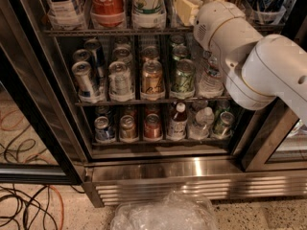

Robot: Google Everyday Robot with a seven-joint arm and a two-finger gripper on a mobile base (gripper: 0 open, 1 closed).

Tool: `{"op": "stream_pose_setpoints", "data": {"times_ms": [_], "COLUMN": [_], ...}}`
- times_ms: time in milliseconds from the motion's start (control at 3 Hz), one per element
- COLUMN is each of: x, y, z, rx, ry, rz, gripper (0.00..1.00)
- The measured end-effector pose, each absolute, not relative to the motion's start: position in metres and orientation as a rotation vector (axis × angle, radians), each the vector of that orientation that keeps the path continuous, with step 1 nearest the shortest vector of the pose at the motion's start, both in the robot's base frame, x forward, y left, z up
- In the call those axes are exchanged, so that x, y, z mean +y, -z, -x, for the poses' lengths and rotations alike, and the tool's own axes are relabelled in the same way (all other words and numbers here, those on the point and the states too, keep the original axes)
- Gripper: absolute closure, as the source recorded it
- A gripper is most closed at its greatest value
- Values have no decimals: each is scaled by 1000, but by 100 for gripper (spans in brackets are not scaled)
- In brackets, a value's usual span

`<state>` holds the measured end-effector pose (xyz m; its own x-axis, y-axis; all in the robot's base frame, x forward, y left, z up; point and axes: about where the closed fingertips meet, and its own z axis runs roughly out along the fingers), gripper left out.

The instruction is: Pick redbull can from top shelf of fridge

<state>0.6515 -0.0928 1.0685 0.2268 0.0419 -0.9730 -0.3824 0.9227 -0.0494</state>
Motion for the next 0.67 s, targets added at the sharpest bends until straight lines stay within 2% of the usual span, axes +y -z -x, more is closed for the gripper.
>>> {"op": "stream_pose_setpoints", "data": {"times_ms": [667], "x": [-91], "y": [-1081], "z": [-651], "rx": [1263], "ry": [-281], "rz": [311], "gripper": [100]}}
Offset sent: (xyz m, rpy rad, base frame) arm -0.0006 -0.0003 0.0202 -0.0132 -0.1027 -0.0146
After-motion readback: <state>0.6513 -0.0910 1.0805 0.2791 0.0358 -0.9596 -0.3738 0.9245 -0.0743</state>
